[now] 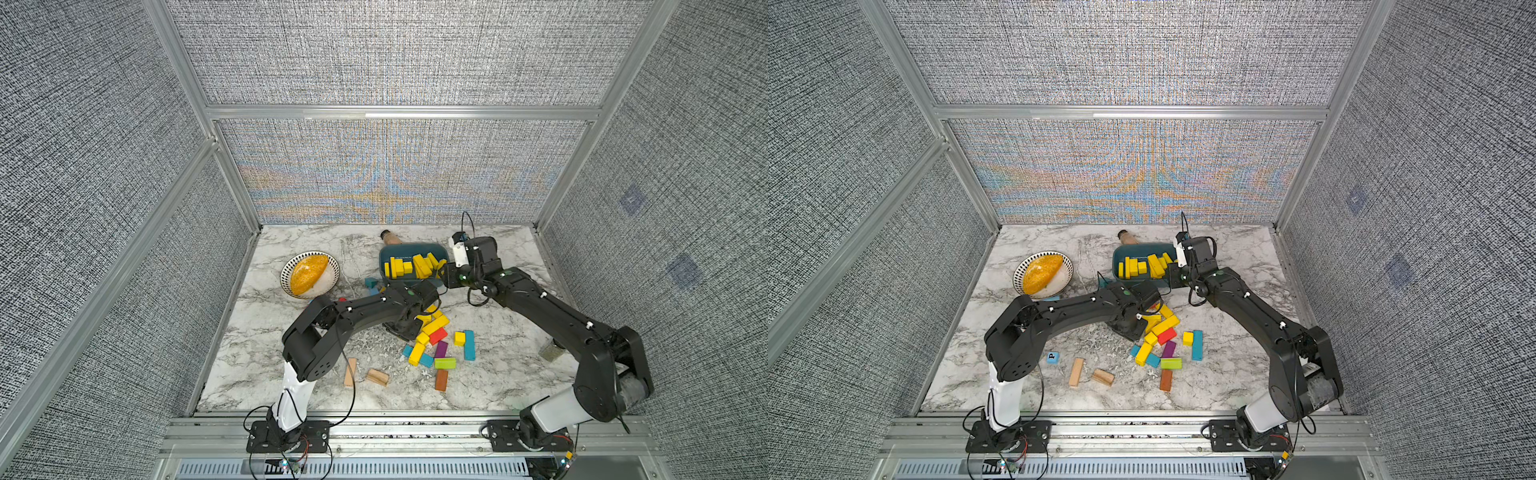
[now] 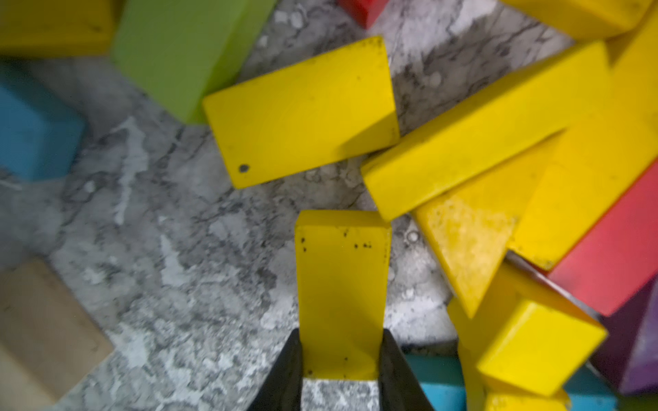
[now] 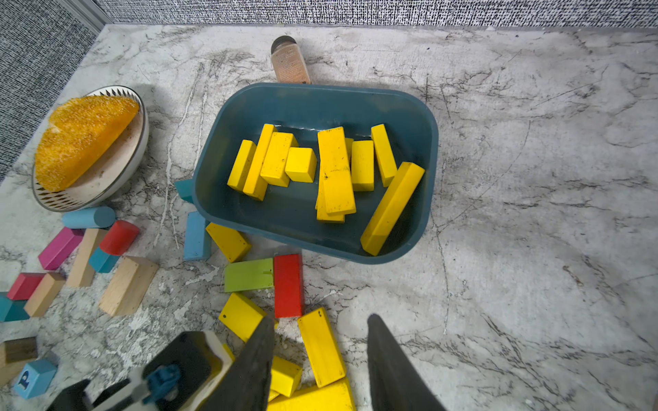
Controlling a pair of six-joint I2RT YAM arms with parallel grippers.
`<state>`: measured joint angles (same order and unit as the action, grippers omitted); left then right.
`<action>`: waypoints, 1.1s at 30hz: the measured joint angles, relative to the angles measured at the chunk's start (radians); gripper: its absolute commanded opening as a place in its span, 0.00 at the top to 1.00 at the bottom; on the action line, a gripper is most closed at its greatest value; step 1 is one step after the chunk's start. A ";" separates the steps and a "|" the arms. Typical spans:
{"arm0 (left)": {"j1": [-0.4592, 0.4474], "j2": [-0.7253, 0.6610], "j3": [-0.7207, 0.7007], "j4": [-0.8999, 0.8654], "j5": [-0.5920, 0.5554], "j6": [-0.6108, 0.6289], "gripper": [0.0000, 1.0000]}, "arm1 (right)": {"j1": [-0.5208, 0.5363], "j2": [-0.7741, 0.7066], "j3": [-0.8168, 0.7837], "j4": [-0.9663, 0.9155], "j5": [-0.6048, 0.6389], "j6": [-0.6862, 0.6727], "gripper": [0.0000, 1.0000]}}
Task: Pick out the yellow building blocks
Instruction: Pick up the building block from the center of the board, then place the building block in the storage box.
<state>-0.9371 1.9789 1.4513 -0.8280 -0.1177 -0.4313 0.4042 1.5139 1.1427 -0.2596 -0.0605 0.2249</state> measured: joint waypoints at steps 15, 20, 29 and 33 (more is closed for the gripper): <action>0.045 0.013 0.311 -0.101 -0.183 0.021 0.77 | -0.023 0.002 -0.022 0.038 -0.049 0.048 0.55; 0.093 0.160 0.510 -0.143 -0.187 0.070 0.77 | -0.037 -0.011 -0.044 0.032 -0.047 0.050 0.55; 0.176 0.340 0.741 -0.176 -0.141 0.126 0.77 | -0.071 -0.028 -0.084 0.031 -0.036 0.057 0.55; 0.201 0.406 0.795 -0.176 -0.117 0.137 0.78 | -0.073 -0.030 -0.088 0.032 -0.039 0.056 0.55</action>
<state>-0.7361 2.3844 2.2467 -1.0042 -0.2352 -0.2947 0.3313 1.4841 1.0546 -0.2279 -0.0998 0.2813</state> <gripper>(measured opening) 0.329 0.446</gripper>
